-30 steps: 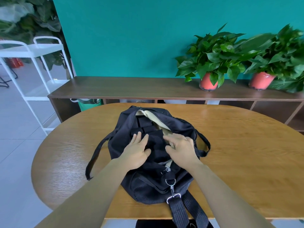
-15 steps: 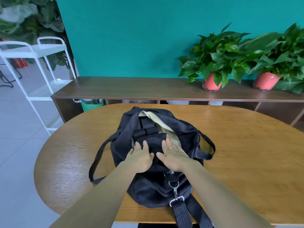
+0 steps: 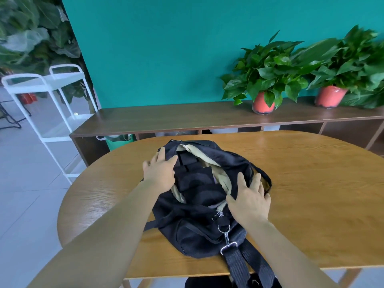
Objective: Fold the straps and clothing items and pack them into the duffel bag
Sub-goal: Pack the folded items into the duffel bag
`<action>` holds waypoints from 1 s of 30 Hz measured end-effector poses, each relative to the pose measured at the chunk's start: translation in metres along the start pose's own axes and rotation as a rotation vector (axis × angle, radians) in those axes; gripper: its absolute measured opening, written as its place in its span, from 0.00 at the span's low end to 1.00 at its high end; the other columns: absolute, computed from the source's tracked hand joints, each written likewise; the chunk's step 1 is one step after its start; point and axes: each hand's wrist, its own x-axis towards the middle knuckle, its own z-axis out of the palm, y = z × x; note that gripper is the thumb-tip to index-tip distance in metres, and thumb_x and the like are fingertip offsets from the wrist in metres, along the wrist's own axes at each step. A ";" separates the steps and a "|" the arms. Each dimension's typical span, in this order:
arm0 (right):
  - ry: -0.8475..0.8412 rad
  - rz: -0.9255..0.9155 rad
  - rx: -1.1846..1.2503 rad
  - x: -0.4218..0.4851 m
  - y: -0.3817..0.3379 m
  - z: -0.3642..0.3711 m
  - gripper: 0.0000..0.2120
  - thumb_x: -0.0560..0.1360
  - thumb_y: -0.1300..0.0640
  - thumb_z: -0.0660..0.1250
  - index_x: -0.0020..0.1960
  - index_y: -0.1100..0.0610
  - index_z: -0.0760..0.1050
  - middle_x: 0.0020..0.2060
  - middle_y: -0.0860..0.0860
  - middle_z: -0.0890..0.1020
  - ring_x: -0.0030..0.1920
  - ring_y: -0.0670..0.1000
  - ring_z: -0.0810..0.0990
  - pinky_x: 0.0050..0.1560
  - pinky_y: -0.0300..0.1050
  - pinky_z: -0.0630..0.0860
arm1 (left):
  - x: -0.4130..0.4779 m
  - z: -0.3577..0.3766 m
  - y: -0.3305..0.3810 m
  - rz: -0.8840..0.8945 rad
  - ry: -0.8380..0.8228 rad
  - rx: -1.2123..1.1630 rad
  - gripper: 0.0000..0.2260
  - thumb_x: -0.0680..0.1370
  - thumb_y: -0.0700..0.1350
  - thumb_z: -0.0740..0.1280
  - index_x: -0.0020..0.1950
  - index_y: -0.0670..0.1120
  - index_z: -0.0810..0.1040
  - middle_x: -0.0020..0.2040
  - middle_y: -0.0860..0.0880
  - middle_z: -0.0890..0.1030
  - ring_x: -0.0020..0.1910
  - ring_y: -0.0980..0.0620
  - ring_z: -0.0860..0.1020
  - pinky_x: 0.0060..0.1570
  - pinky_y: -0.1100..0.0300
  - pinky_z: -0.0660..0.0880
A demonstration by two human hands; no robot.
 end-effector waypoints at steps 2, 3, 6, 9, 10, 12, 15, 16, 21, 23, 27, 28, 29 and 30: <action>0.000 0.032 0.026 -0.002 -0.005 0.000 0.37 0.77 0.53 0.60 0.77 0.50 0.40 0.75 0.62 0.40 0.60 0.55 0.74 0.65 0.53 0.65 | 0.006 0.000 0.001 -0.019 -0.054 0.026 0.31 0.79 0.42 0.58 0.78 0.57 0.49 0.79 0.44 0.42 0.73 0.43 0.61 0.71 0.45 0.55; 0.005 0.039 0.034 -0.001 -0.007 0.000 0.39 0.76 0.58 0.61 0.77 0.50 0.39 0.75 0.62 0.40 0.50 0.53 0.77 0.62 0.51 0.68 | 0.009 0.000 0.002 -0.028 -0.066 0.049 0.32 0.79 0.42 0.59 0.78 0.57 0.48 0.79 0.44 0.43 0.71 0.44 0.64 0.70 0.46 0.56; 0.016 0.027 0.039 0.004 -0.009 0.003 0.41 0.73 0.68 0.61 0.78 0.51 0.43 0.76 0.61 0.45 0.40 0.52 0.77 0.53 0.46 0.74 | 0.016 0.004 0.002 -0.012 -0.037 0.151 0.33 0.77 0.42 0.61 0.78 0.56 0.48 0.77 0.43 0.53 0.68 0.45 0.67 0.67 0.49 0.59; 0.021 -0.016 0.001 0.016 -0.006 0.003 0.38 0.73 0.69 0.62 0.77 0.55 0.49 0.76 0.61 0.48 0.51 0.55 0.79 0.60 0.47 0.72 | 0.022 0.007 -0.001 0.029 -0.041 0.150 0.32 0.77 0.42 0.60 0.78 0.54 0.50 0.66 0.45 0.67 0.61 0.45 0.72 0.54 0.54 0.68; 0.025 -0.032 -0.032 0.022 -0.003 0.002 0.37 0.73 0.68 0.63 0.77 0.55 0.50 0.76 0.61 0.48 0.54 0.55 0.79 0.64 0.47 0.68 | 0.023 0.008 -0.001 0.018 -0.059 0.110 0.32 0.77 0.42 0.60 0.78 0.54 0.50 0.65 0.46 0.67 0.58 0.45 0.73 0.48 0.55 0.69; 0.032 -0.056 -0.094 0.039 0.003 0.001 0.37 0.73 0.66 0.64 0.77 0.55 0.50 0.76 0.60 0.48 0.55 0.53 0.78 0.71 0.50 0.58 | 0.024 0.007 0.002 -0.016 -0.091 0.034 0.32 0.78 0.42 0.59 0.78 0.55 0.49 0.66 0.46 0.66 0.53 0.45 0.74 0.41 0.55 0.71; 0.035 -0.098 -0.190 0.067 0.011 -0.004 0.38 0.73 0.63 0.64 0.77 0.52 0.48 0.77 0.58 0.47 0.52 0.51 0.79 0.73 0.59 0.46 | 0.017 0.007 0.011 -0.023 -0.122 -0.013 0.35 0.78 0.41 0.59 0.78 0.58 0.43 0.67 0.44 0.65 0.48 0.44 0.74 0.40 0.54 0.74; 0.032 -0.119 -0.227 0.075 0.013 -0.006 0.39 0.73 0.64 0.64 0.77 0.52 0.47 0.77 0.58 0.46 0.51 0.51 0.79 0.72 0.61 0.45 | 0.014 0.007 0.015 -0.019 -0.138 -0.019 0.37 0.78 0.41 0.59 0.77 0.59 0.40 0.68 0.44 0.64 0.48 0.44 0.75 0.41 0.54 0.75; 0.075 -0.201 -0.330 0.104 0.020 -0.020 0.40 0.72 0.64 0.63 0.77 0.51 0.46 0.77 0.56 0.46 0.52 0.51 0.78 0.72 0.62 0.45 | 0.004 0.004 0.027 0.022 -0.145 -0.085 0.41 0.76 0.43 0.62 0.76 0.58 0.34 0.47 0.46 0.77 0.33 0.49 0.74 0.31 0.58 0.70; 0.118 -0.194 -0.282 0.103 0.023 -0.022 0.37 0.74 0.62 0.62 0.77 0.51 0.48 0.77 0.55 0.49 0.55 0.51 0.78 0.71 0.63 0.47 | 0.005 -0.004 0.028 0.005 -0.072 -0.058 0.38 0.78 0.46 0.61 0.77 0.55 0.37 0.36 0.49 0.75 0.32 0.50 0.74 0.30 0.59 0.71; 0.214 -0.120 -0.161 0.080 0.028 -0.017 0.28 0.78 0.52 0.58 0.76 0.50 0.53 0.76 0.55 0.54 0.61 0.53 0.75 0.71 0.62 0.50 | 0.012 -0.016 0.027 -0.016 0.200 0.060 0.26 0.79 0.52 0.59 0.74 0.52 0.54 0.37 0.51 0.74 0.35 0.49 0.73 0.31 0.59 0.68; 0.210 -0.073 -0.140 0.072 0.030 -0.015 0.28 0.78 0.49 0.58 0.75 0.50 0.54 0.76 0.55 0.56 0.63 0.54 0.73 0.70 0.62 0.51 | 0.015 -0.018 0.027 -0.009 0.238 0.051 0.24 0.78 0.53 0.60 0.72 0.52 0.56 0.40 0.51 0.74 0.38 0.49 0.73 0.34 0.58 0.69; 0.191 -0.022 -0.125 0.063 0.031 -0.012 0.29 0.77 0.47 0.58 0.75 0.50 0.54 0.75 0.55 0.57 0.65 0.55 0.71 0.70 0.62 0.51 | 0.019 -0.018 0.026 0.006 0.251 0.047 0.25 0.77 0.54 0.61 0.72 0.52 0.57 0.46 0.49 0.75 0.45 0.47 0.74 0.40 0.56 0.70; 0.162 0.026 -0.115 0.056 0.032 -0.010 0.30 0.77 0.46 0.58 0.75 0.51 0.53 0.75 0.55 0.59 0.67 0.55 0.69 0.69 0.62 0.52 | 0.024 -0.016 0.024 0.023 0.248 0.051 0.27 0.77 0.55 0.62 0.73 0.53 0.56 0.53 0.47 0.74 0.53 0.46 0.73 0.48 0.54 0.70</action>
